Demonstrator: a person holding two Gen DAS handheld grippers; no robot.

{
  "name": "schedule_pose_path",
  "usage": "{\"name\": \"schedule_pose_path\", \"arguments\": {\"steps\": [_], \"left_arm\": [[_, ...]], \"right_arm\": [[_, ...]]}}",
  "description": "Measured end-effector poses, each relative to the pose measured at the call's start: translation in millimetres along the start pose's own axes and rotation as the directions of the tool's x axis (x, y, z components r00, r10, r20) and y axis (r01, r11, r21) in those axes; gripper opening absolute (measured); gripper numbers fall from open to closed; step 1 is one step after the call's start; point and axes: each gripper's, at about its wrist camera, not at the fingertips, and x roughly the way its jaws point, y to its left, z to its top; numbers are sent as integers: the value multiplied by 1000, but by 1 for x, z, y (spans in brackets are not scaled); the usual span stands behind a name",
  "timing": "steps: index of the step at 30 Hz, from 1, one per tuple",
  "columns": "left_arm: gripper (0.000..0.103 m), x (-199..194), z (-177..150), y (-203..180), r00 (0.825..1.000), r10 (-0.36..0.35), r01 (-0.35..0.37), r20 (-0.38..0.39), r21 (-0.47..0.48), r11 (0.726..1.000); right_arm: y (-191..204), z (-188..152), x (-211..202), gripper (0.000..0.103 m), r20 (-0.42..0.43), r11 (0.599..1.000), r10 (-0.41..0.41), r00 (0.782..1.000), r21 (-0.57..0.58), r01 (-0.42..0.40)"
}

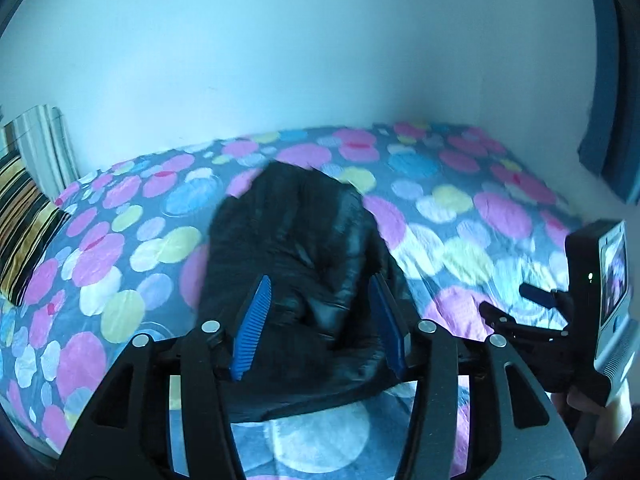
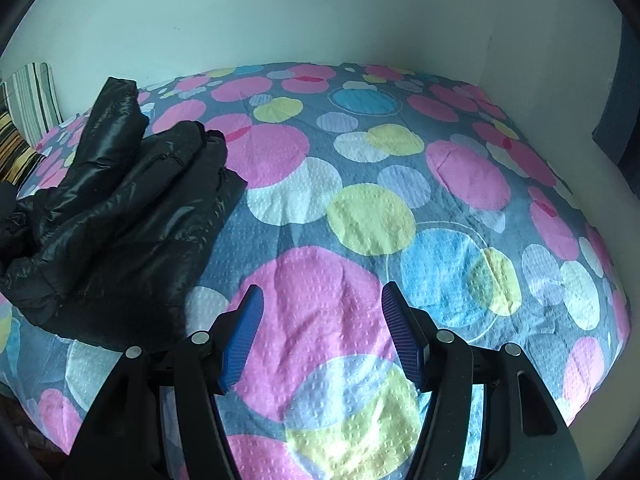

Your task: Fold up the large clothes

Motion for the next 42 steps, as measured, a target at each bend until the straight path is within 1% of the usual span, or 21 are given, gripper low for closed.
{"name": "schedule_pose_path", "arguments": {"steps": [3,4,5,8,10,13,17,21,26,30,32,33,34,35,37,40,42], "left_arm": [[55,-1,7,40,998,62,-60,24,-57,997],[55,6,10,61,996,85,-84,12,-84,993],[55,12,11,76,996,92,-92,-1,-105,990],[55,36,12,119,994,97,-102,-40,-167,981],[55,53,12,140,994,88,-100,-66,-193,976],[55,70,10,160,994,73,-90,-83,-228,970],[55,87,6,166,994,46,-70,-101,-244,967],[55,100,3,166,992,26,-55,-123,-240,969],[55,113,6,169,991,11,-44,-136,-239,970],[55,126,9,169,989,0,-35,-148,-236,971],[55,133,9,165,987,-14,-22,-158,-229,973],[55,135,10,164,987,-18,-19,-162,-225,974],[55,139,10,160,986,-25,-12,-165,-218,976],[55,141,11,157,985,-29,-6,-168,-209,978],[55,147,11,150,984,-40,6,-174,-191,982],[55,159,13,139,980,-66,32,-190,-176,984],[55,167,13,130,976,-82,50,-200,-161,986]], "right_arm": [[17,13,-8,61,24,999,36,999,-26,-36],[24,19,-11,61,33,998,48,998,-39,-47],[32,26,-14,61,44,997,59,997,-55,-57],[53,46,-20,61,65,992,101,993,-83,-96],[67,63,-22,61,80,988,131,988,-93,-123],[87,84,-19,61,86,985,149,985,-103,-140],[116,109,-7,61,68,978,184,981,-108,-176],[137,121,6,61,56,977,182,982,-122,-174],[148,126,18,61,40,977,171,984,-134,-165],[150,128,27,60,23,976,182,983,-129,-178],[149,128,31,37,6,973,197,980,-126,-195],[148,127,34,35,-8,972,198,980,-124,-197],[147,126,37,29,-13,973,195,981,-126,-195],[145,125,40,27,-21,973,188,982,-132,-189],[137,122,47,25,-31,977,170,985,-127,-173],[124,117,58,24,-51,983,133,990,-122,-138],[116,111,69,24,-67,986,91,994,-133,-99]]}}
